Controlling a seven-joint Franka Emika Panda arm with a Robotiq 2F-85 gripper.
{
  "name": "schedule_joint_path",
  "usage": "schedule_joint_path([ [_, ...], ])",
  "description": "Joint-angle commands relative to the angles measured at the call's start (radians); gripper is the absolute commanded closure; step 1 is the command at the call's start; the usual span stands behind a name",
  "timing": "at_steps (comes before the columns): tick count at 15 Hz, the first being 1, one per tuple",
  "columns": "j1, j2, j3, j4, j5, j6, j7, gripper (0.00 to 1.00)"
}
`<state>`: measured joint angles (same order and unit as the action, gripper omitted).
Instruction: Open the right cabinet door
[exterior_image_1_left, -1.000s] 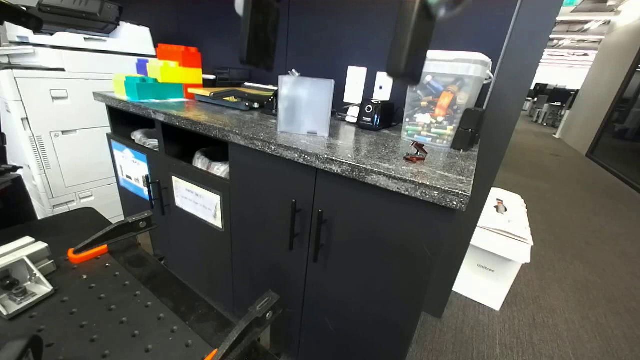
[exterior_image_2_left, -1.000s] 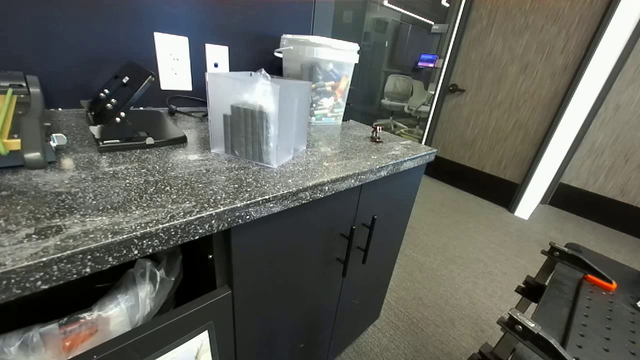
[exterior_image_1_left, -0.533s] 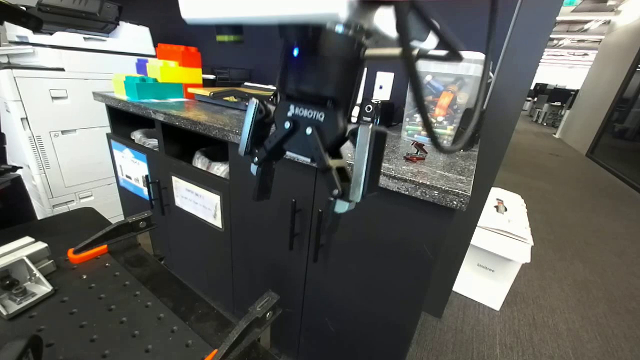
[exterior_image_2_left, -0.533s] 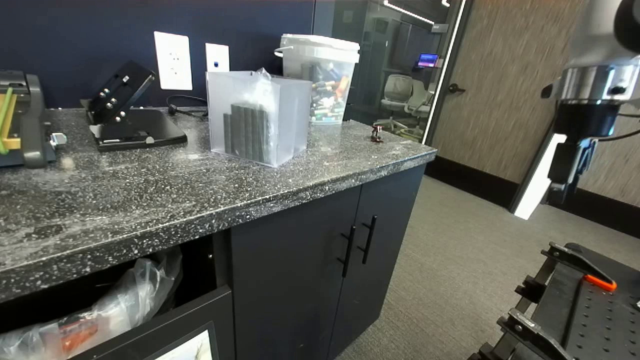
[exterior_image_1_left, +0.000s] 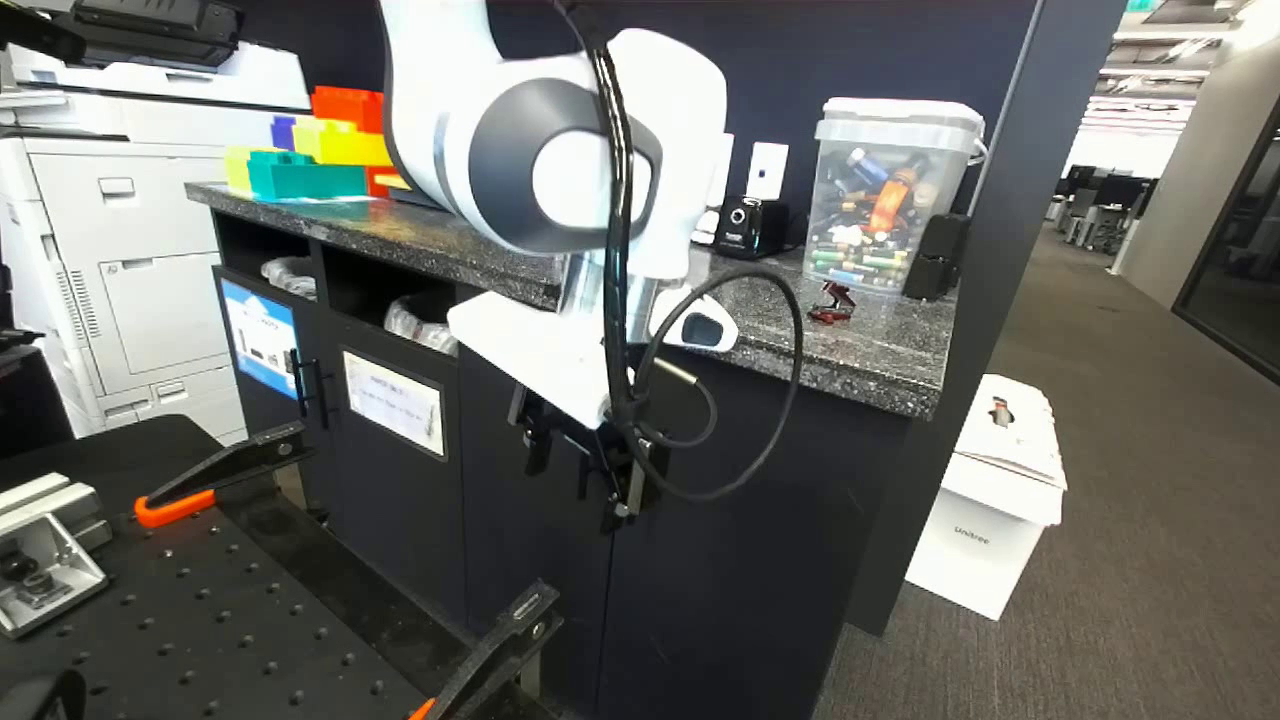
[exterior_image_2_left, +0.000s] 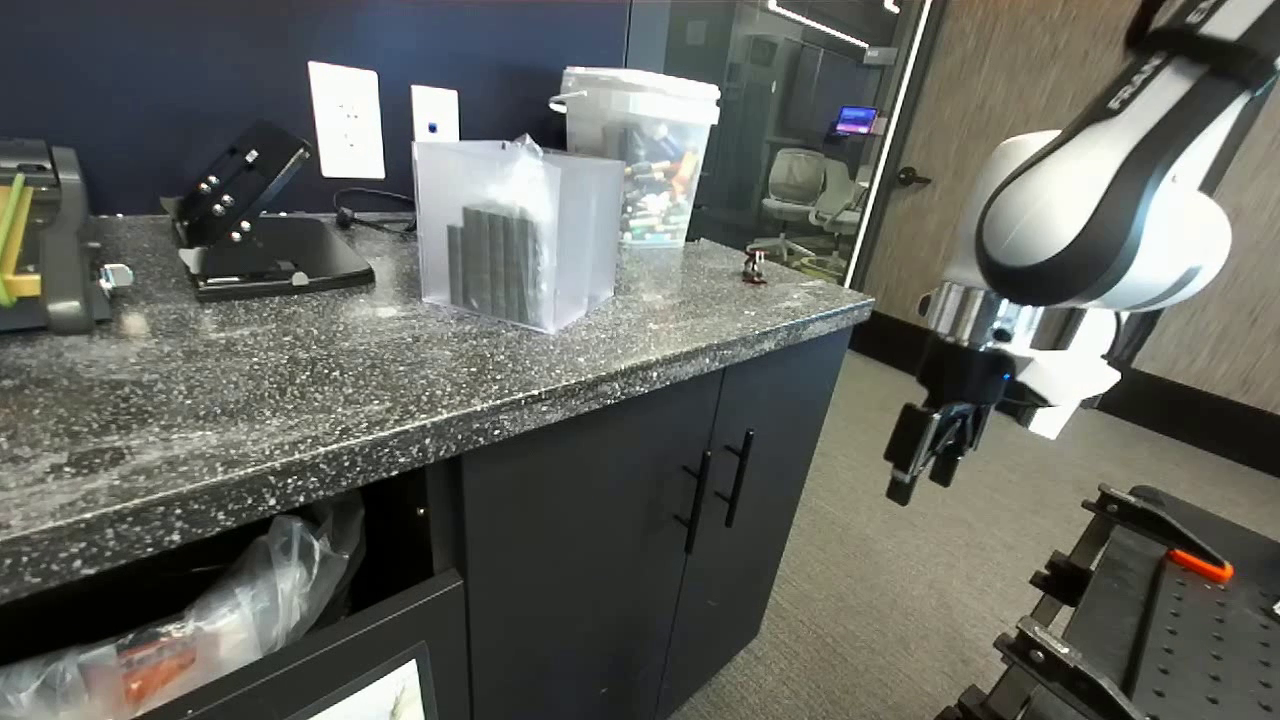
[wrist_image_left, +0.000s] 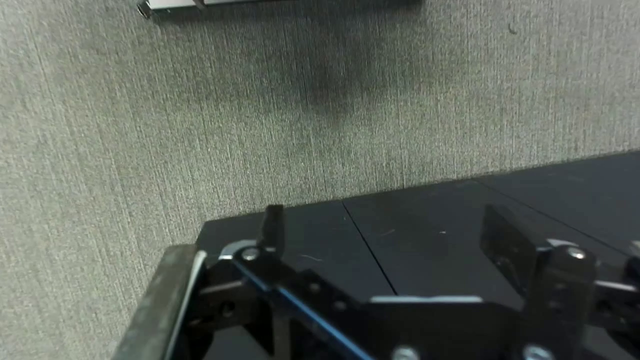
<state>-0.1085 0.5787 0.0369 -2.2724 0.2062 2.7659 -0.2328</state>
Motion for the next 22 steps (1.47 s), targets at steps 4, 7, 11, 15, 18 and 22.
schedule_joint_path([
  [4, 0.005, 0.296, 0.036, 0.250, -0.044, 0.269, 0.095, 0.00],
  [7, 0.015, 0.342, 0.035, 0.270, -0.071, 0.362, 0.123, 0.00],
  [11, 0.025, 0.383, 0.035, 0.266, -0.106, 0.505, 0.155, 0.00],
  [15, 0.022, 0.415, 0.049, 0.269, -0.144, 0.614, 0.181, 0.00],
  [18, 0.028, 0.441, 0.057, 0.287, -0.164, 0.682, 0.202, 0.00],
  [22, 0.065, 0.484, 0.044, 0.345, -0.159, 0.755, 0.228, 0.00],
])
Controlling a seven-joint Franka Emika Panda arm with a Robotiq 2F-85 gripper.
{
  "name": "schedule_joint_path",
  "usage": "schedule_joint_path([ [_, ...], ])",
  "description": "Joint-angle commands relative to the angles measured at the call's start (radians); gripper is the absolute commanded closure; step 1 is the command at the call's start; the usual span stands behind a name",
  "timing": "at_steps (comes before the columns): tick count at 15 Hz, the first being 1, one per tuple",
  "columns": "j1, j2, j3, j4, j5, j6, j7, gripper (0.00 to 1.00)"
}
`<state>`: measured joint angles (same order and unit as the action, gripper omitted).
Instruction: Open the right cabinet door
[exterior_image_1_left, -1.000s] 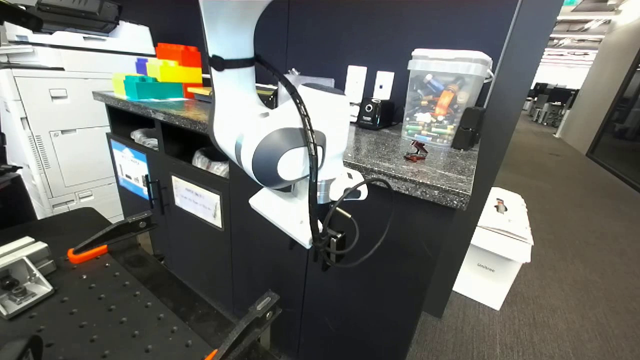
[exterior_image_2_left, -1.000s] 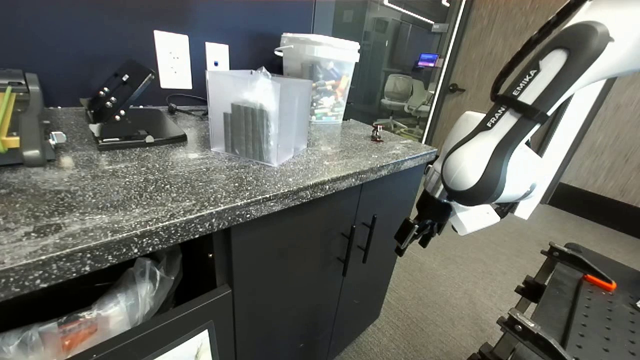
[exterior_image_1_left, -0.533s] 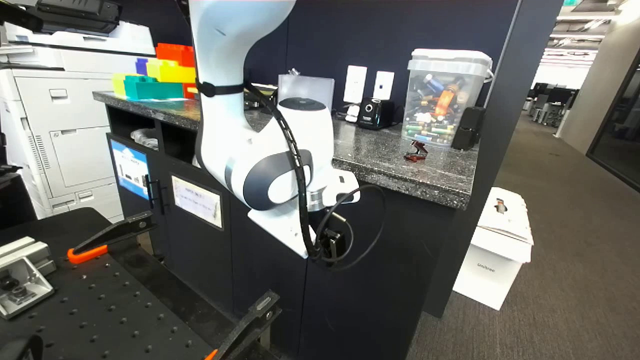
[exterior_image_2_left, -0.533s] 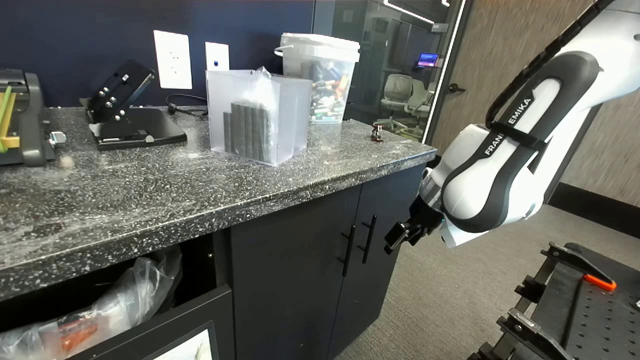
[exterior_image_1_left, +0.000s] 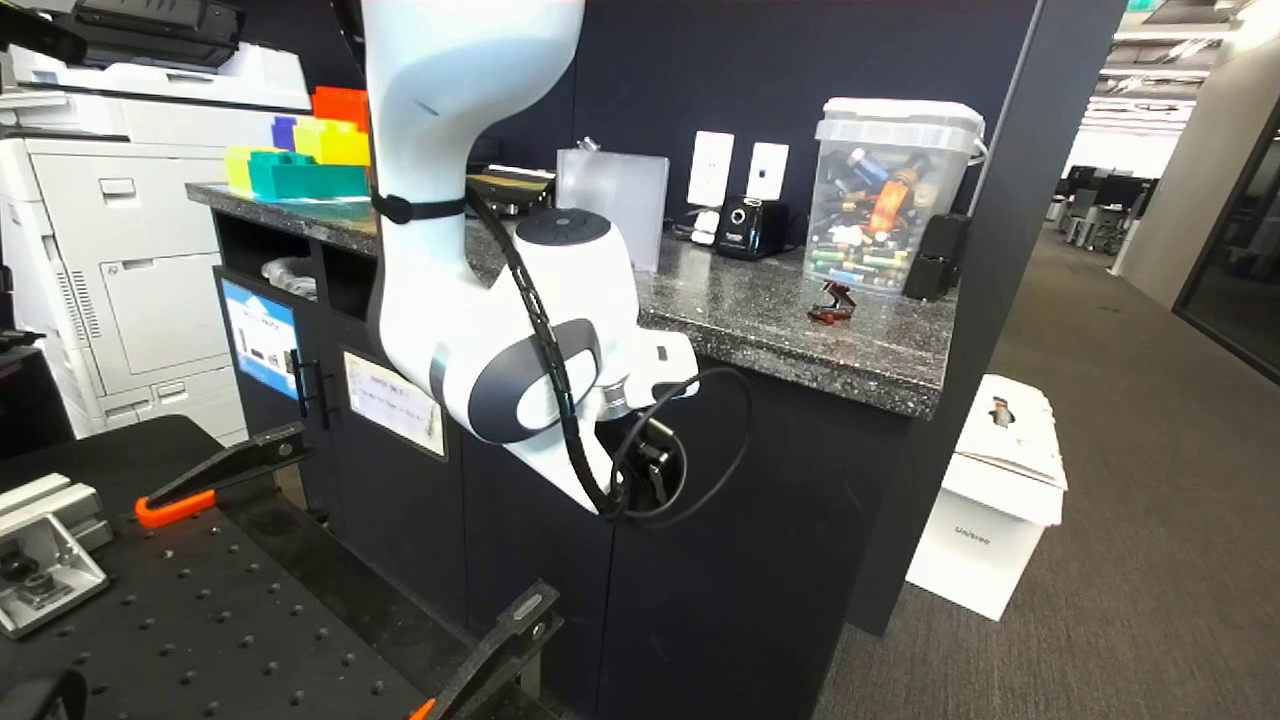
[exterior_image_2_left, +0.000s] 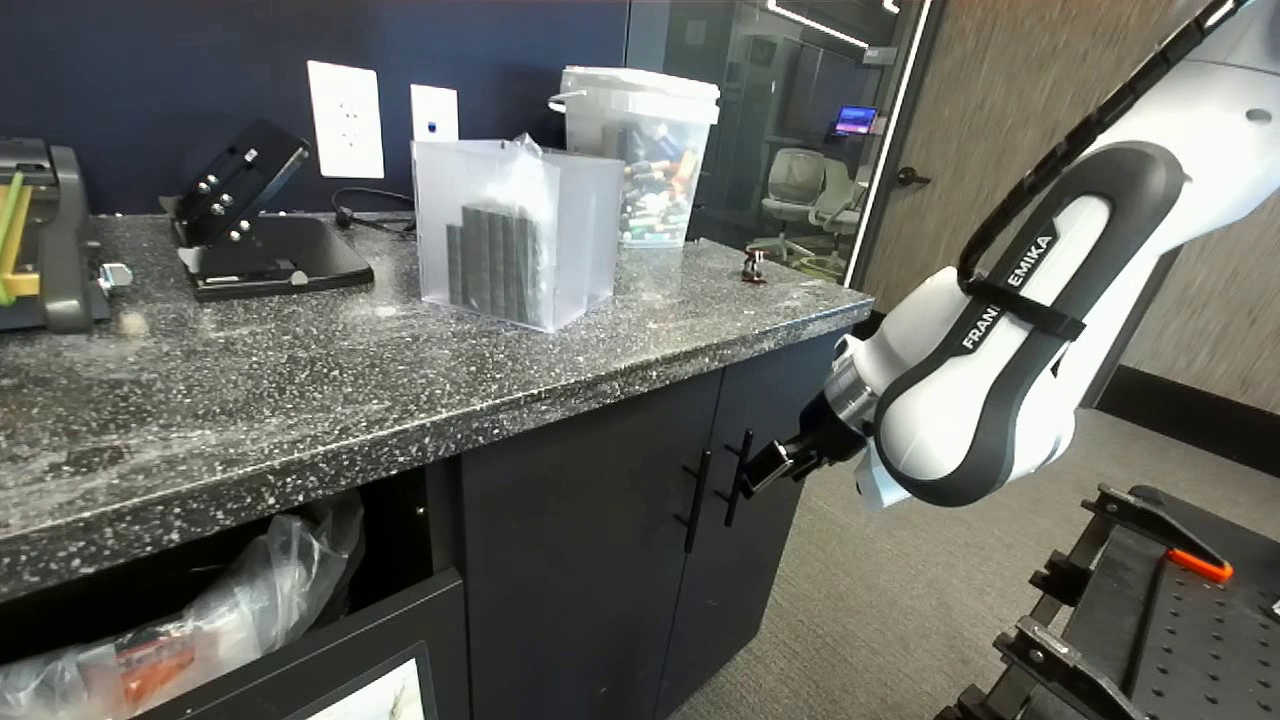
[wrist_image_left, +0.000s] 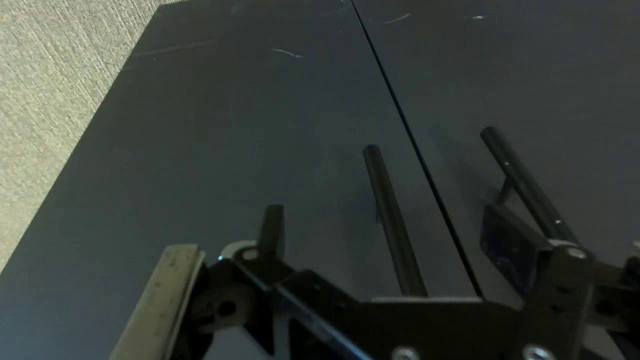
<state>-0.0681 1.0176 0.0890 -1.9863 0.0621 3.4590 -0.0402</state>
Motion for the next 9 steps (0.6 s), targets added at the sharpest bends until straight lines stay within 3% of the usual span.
schedule_joint_path([
  [1, 0.030, 0.053, -0.009, 0.075, -0.013, 0.061, 0.040, 0.00],
  [5, 0.052, 0.084, -0.016, 0.135, -0.008, 0.053, 0.051, 0.01],
  [6, 0.055, 0.091, -0.019, 0.147, -0.006, 0.053, 0.053, 0.25],
  [7, 0.057, 0.095, -0.022, 0.157, -0.005, 0.049, 0.055, 0.25],
  [9, 0.053, 0.099, -0.022, 0.164, -0.006, 0.046, 0.057, 0.40],
])
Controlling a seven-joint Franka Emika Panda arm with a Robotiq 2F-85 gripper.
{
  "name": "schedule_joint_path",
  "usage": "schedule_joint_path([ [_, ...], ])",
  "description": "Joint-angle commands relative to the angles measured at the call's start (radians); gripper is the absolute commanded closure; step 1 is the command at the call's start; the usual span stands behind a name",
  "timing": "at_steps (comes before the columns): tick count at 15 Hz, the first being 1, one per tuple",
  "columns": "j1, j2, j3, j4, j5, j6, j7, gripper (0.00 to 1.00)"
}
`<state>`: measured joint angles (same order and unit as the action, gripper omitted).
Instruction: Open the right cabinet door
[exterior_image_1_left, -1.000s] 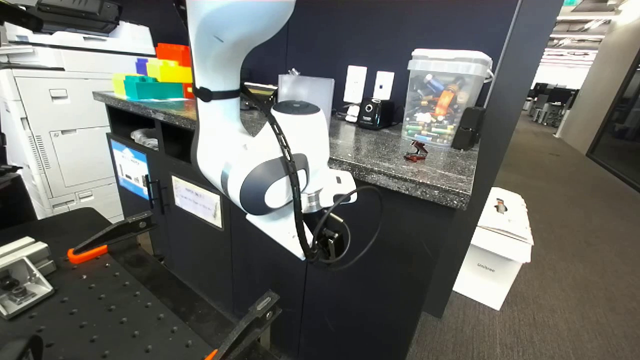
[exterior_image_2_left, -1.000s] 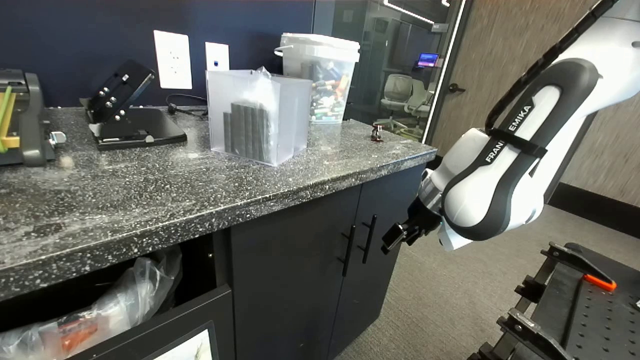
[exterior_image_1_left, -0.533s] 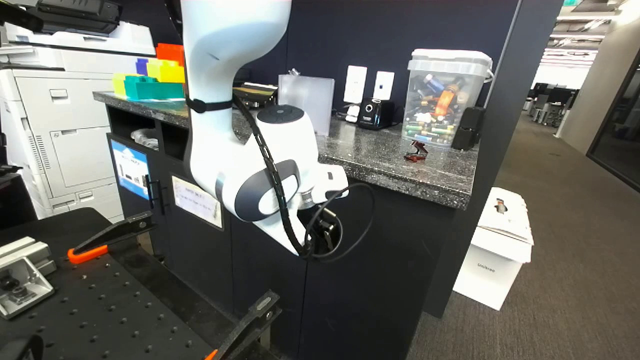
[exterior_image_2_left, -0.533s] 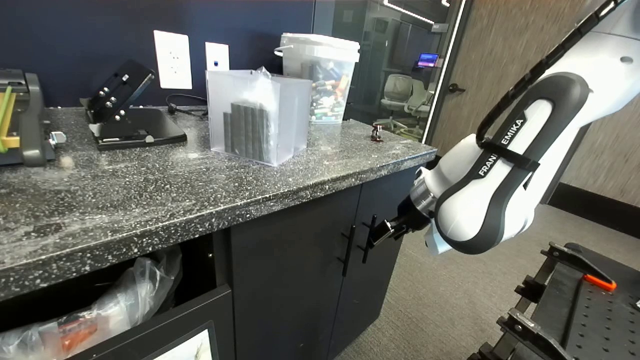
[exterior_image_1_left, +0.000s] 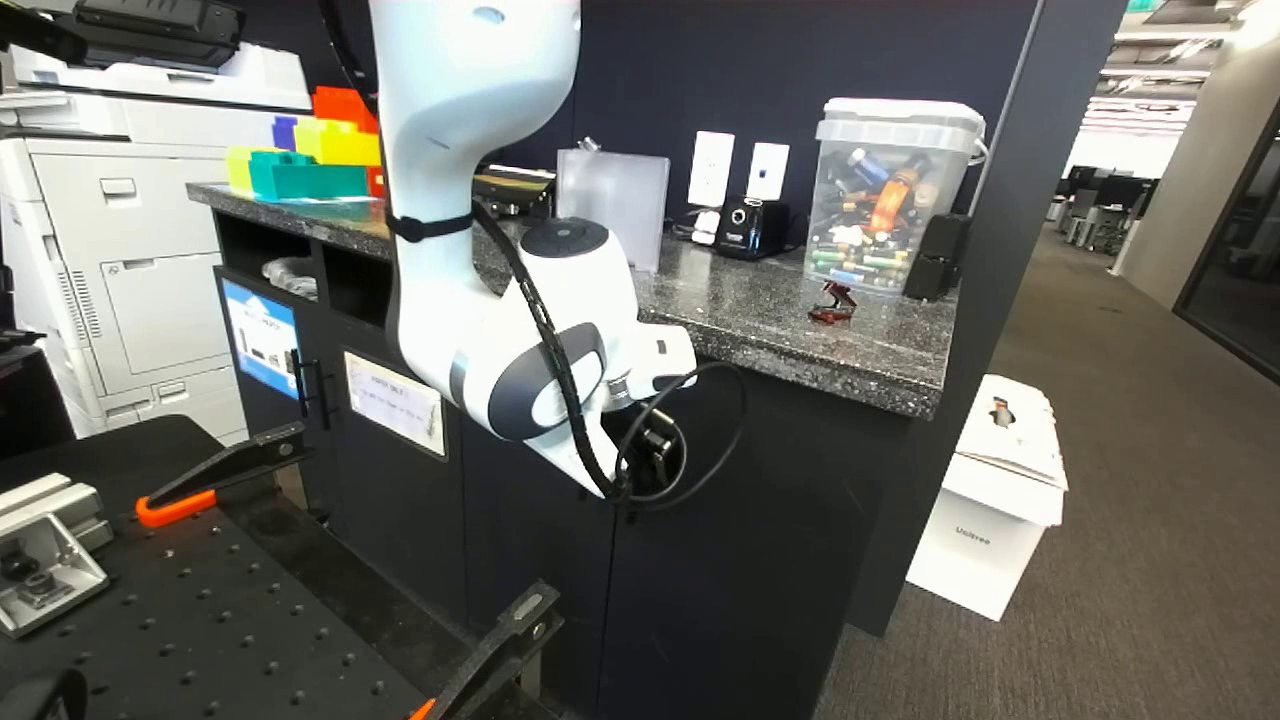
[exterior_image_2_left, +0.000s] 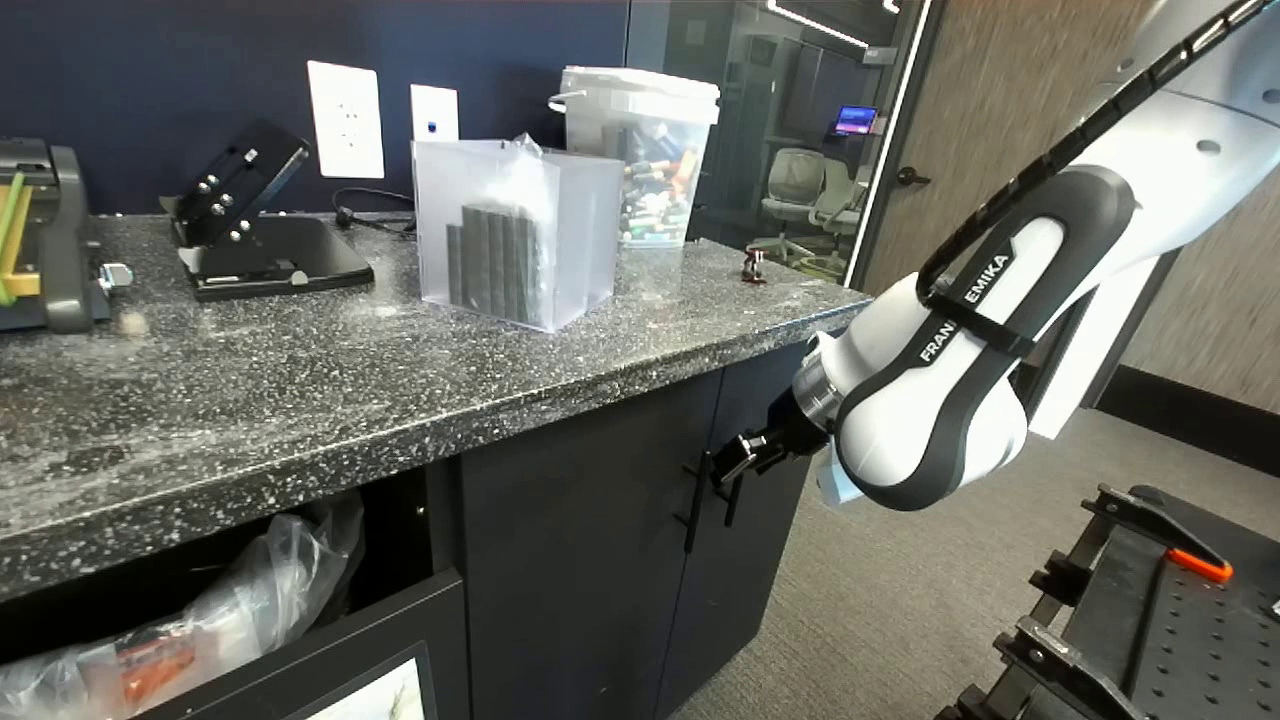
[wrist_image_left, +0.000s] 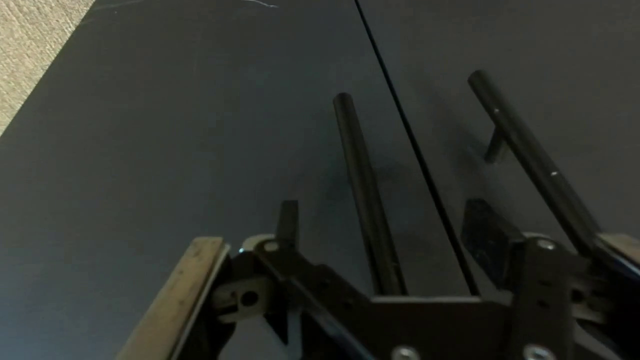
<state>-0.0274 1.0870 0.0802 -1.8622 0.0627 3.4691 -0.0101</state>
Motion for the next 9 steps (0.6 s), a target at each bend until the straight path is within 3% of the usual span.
schedule_joint_path([
  [1, 0.013, 0.032, -0.015, 0.045, -0.006, 0.037, 0.028, 0.47],
  [8, -0.011, 0.027, 0.002, 0.027, -0.012, 0.040, 0.040, 0.99],
  [9, -0.035, 0.008, 0.024, -0.001, -0.026, 0.021, 0.042, 1.00],
])
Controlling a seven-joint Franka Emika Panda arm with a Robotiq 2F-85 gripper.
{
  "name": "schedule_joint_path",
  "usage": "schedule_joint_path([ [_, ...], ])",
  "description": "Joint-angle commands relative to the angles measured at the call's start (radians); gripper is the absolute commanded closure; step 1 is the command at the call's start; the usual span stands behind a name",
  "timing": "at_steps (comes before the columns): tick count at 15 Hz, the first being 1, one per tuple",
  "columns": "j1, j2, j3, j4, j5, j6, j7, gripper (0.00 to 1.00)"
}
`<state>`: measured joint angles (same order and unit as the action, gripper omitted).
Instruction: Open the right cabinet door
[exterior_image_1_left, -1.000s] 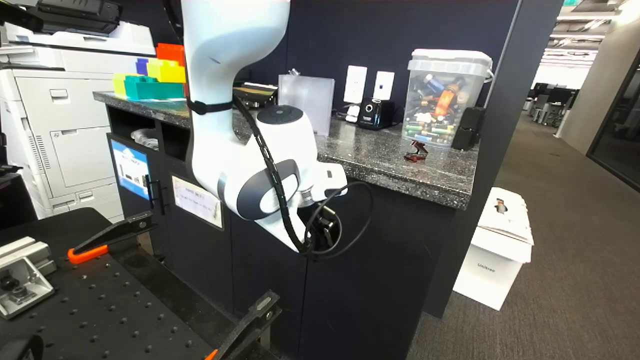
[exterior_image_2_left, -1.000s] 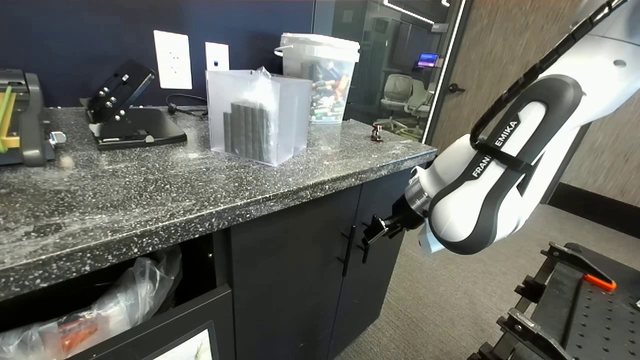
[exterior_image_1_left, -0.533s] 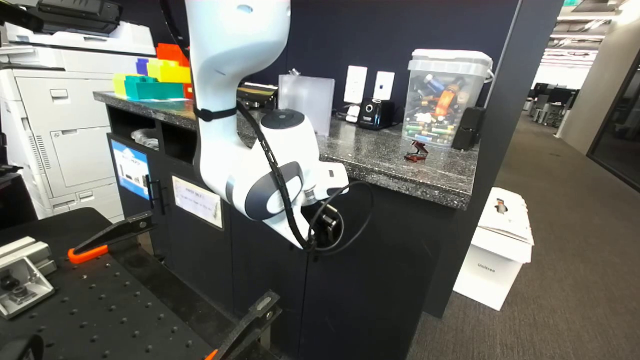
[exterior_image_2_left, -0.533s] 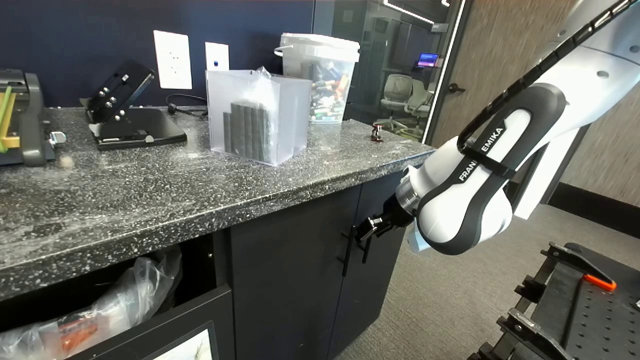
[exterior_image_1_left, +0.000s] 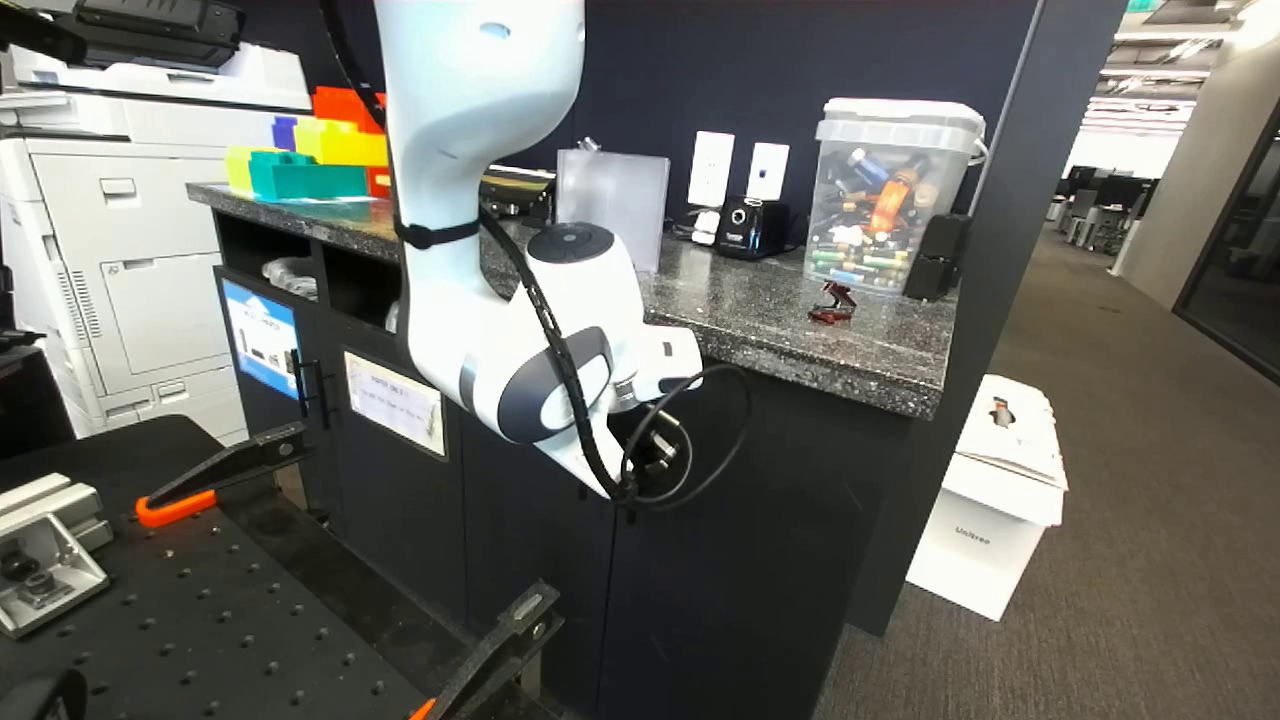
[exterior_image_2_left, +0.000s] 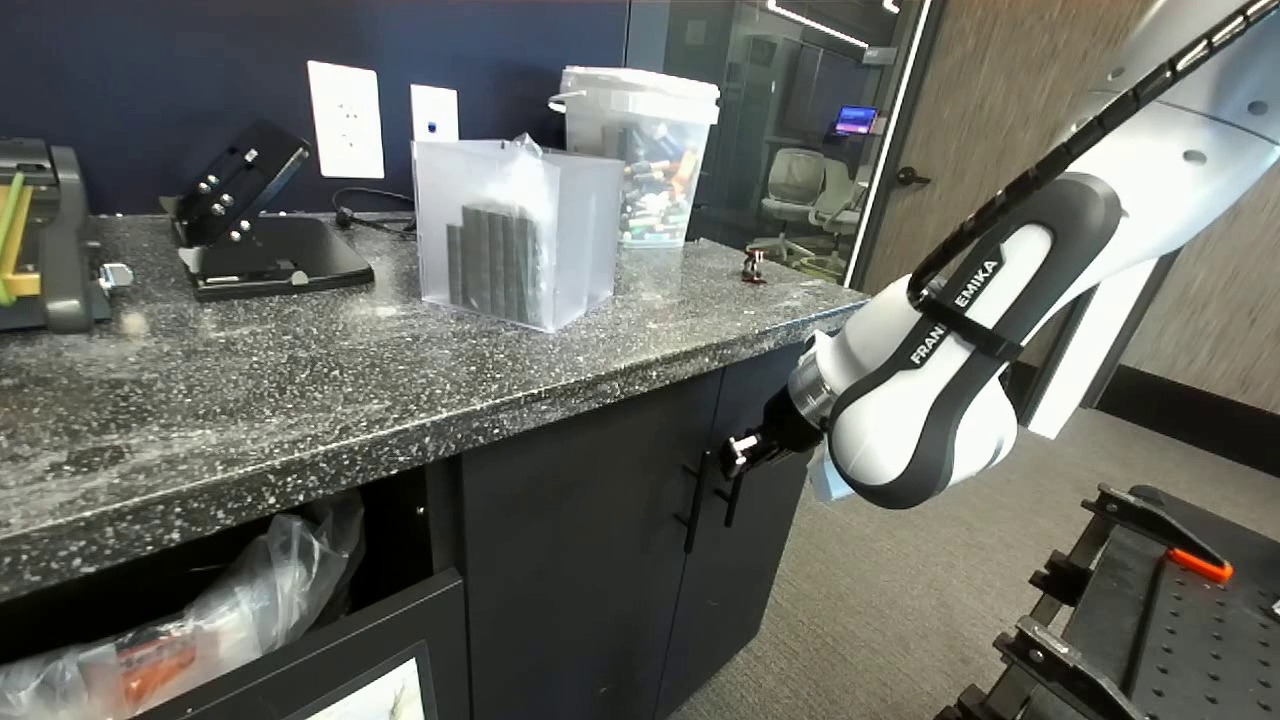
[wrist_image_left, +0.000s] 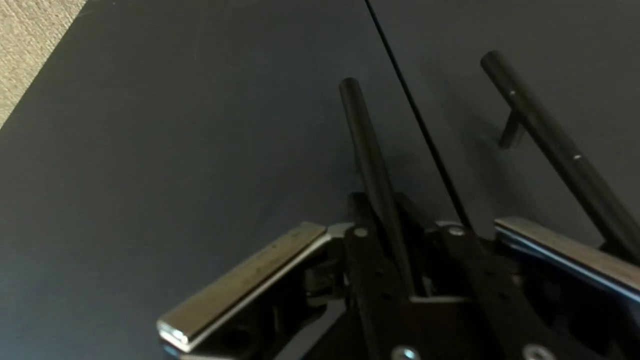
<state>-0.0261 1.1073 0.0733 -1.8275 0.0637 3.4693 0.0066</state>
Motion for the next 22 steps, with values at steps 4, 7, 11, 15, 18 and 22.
schedule_joint_path([
  [4, -0.223, -0.100, 0.123, -0.200, -0.183, -0.091, -0.040, 0.96],
  [7, -0.352, -0.110, 0.135, -0.269, -0.317, -0.109, -0.120, 0.96],
  [11, -0.314, -0.109, 0.007, -0.308, -0.326, -0.031, -0.165, 0.96],
  [15, -0.382, -0.130, 0.016, -0.351, -0.373, -0.039, -0.155, 0.96],
  [18, -0.421, -0.168, 0.006, -0.387, -0.417, -0.029, -0.164, 0.96],
  [22, -0.491, -0.216, 0.029, -0.404, -0.502, -0.068, -0.182, 0.96],
])
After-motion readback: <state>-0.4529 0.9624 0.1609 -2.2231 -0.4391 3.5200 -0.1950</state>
